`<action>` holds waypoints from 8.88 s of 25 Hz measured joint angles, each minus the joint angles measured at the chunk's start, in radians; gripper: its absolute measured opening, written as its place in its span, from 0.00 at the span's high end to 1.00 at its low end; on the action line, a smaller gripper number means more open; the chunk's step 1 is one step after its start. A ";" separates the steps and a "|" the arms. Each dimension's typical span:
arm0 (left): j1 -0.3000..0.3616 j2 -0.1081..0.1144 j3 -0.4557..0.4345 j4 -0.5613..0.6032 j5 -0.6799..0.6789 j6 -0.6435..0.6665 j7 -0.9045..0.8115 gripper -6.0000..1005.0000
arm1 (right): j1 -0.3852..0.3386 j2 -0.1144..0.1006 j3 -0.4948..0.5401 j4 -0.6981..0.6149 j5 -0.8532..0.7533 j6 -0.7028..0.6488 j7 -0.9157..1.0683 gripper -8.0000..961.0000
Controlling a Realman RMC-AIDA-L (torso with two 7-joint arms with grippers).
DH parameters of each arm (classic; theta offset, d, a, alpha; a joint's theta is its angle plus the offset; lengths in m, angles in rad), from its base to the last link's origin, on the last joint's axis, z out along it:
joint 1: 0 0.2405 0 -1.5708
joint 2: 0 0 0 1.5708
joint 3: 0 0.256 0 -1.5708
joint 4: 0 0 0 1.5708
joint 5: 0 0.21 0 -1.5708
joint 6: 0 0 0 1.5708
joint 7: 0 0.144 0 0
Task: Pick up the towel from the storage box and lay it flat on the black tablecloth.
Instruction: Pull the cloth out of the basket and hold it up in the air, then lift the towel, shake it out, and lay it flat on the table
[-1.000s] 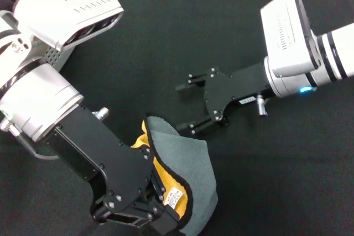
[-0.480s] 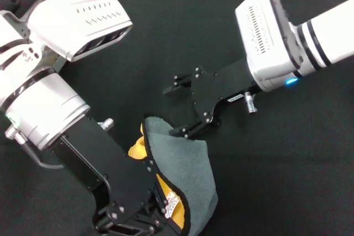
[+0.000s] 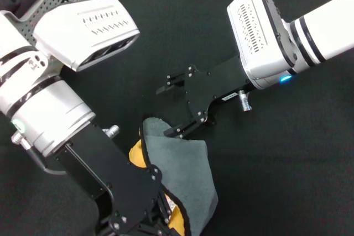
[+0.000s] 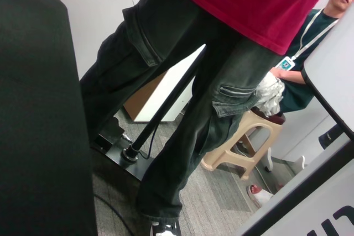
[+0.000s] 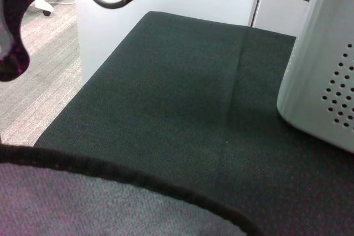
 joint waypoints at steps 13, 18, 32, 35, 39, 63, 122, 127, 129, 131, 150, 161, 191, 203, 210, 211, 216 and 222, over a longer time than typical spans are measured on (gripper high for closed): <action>0.001 -0.008 0.011 0.022 -0.008 0.001 0.005 0.98 | 0.014 0.006 -0.009 0.007 0.001 -0.008 0.000 0.26; 0.000 -0.007 0.030 0.040 -0.031 0.001 0.005 0.98 | 0.005 0.006 -0.009 0.011 0.007 -0.011 -0.002 0.27; 0.005 -0.009 0.032 0.066 -0.033 0.001 0.005 0.98 | -0.012 0.006 -0.028 0.044 0.066 -0.005 -0.009 0.42; 0.005 -0.009 0.032 0.064 -0.033 0.001 0.010 0.98 | -0.012 0.006 -0.035 0.052 0.080 -0.004 -0.012 0.42; 0.004 -0.009 0.030 0.061 -0.033 -0.001 0.015 0.98 | -0.012 0.006 -0.048 0.054 0.088 -0.003 -0.010 0.42; 0.018 -0.024 0.019 0.055 -0.023 -0.002 0.021 0.98 | -0.037 0.006 -0.217 0.052 0.265 0.072 -0.005 0.69; 0.068 -0.145 -0.609 0.075 -0.213 -0.307 0.074 0.98 | -0.536 0.008 0.001 -0.100 0.471 -0.160 -0.068 0.40; 0.085 -0.146 -0.610 0.067 -0.237 -0.328 0.080 0.98 | -0.517 0.004 -0.041 -0.120 0.510 -0.092 -0.072 0.41; 0.094 -0.146 -0.610 0.061 -0.250 -0.338 0.080 0.98 | -0.543 0.001 -0.032 -0.137 0.510 -0.091 -0.074 0.41; 0.100 -0.146 -0.609 0.054 -0.258 -0.344 0.082 0.98 | -0.574 -0.002 -0.001 -0.150 0.504 -0.080 -0.083 0.41; 0.117 -0.145 -0.609 0.050 -0.248 -0.353 0.093 0.98 | -0.467 -0.006 0.143 -0.160 0.359 0.070 -0.123 0.43; 0.124 -0.145 -0.609 0.050 -0.247 -0.367 0.106 0.98 | -0.598 0.006 0.090 -0.208 0.381 -0.039 -0.073 0.45; 0.134 -0.143 -0.609 0.050 -0.253 -0.365 0.120 0.98 | -0.632 0.006 -0.112 -0.228 0.520 0.070 -0.078 0.52; 0.136 -0.143 -0.609 0.052 -0.256 -0.365 0.120 0.98 | -0.640 0.005 -0.112 -0.221 0.516 0.074 -0.085 0.72; 0.139 -0.144 -0.609 0.052 -0.257 -0.362 0.120 0.98 | -0.640 0.005 -0.111 -0.219 0.515 0.077 -0.102 0.83; 0.140 -0.144 -0.609 0.052 -0.257 -0.362 0.120 0.98 | -0.639 0.005 -0.111 -0.219 0.515 0.077 -0.105 0.85; 0.146 -0.144 -0.609 0.054 -0.258 -0.361 0.120 0.98 | -0.646 0.004 -0.110 -0.219 0.515 0.073 -0.113 0.92; 0.152 -0.140 -0.608 0.056 -0.256 -0.321 0.142 0.98 | -0.681 -0.003 -0.077 -0.226 0.518 0.042 -0.142 0.98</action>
